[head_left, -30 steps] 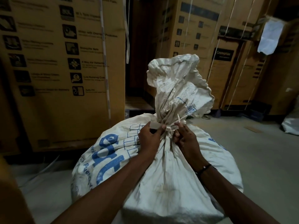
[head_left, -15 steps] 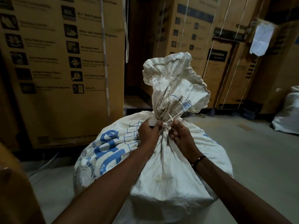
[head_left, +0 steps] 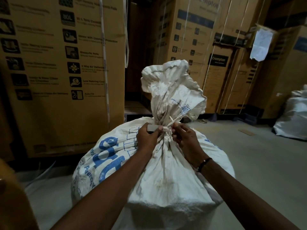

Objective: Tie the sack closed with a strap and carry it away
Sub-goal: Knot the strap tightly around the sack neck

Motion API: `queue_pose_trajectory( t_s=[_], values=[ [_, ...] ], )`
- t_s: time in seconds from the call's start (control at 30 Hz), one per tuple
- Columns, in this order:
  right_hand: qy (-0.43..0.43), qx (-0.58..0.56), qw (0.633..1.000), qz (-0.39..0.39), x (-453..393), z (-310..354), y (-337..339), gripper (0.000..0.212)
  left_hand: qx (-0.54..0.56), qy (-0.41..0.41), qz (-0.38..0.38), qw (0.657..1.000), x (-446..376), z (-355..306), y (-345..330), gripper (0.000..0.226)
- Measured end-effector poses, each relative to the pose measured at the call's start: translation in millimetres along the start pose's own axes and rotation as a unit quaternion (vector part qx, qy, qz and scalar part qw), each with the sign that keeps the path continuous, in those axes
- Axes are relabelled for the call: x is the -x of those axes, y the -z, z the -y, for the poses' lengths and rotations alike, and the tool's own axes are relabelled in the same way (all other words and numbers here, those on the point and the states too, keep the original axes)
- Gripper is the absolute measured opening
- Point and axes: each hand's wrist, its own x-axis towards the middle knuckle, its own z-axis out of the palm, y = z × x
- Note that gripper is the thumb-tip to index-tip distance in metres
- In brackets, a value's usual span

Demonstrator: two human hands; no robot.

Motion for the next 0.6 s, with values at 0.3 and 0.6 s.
queue_pose_trajectory(
  t_s=[0.3,0.6],
  values=[
    [0.138,0.298,0.945,0.011,-12.8,34.3,25.6,0.011,-0.056,-0.053,-0.01,0.997,3.3,-9.0,7.9,0.023],
    [0.19,0.442,0.875,0.052,-24.9,34.5,27.1,0.008,-0.009,-0.037,0.037,0.999,-3.9,0.9,16.8,0.031]
  ],
)
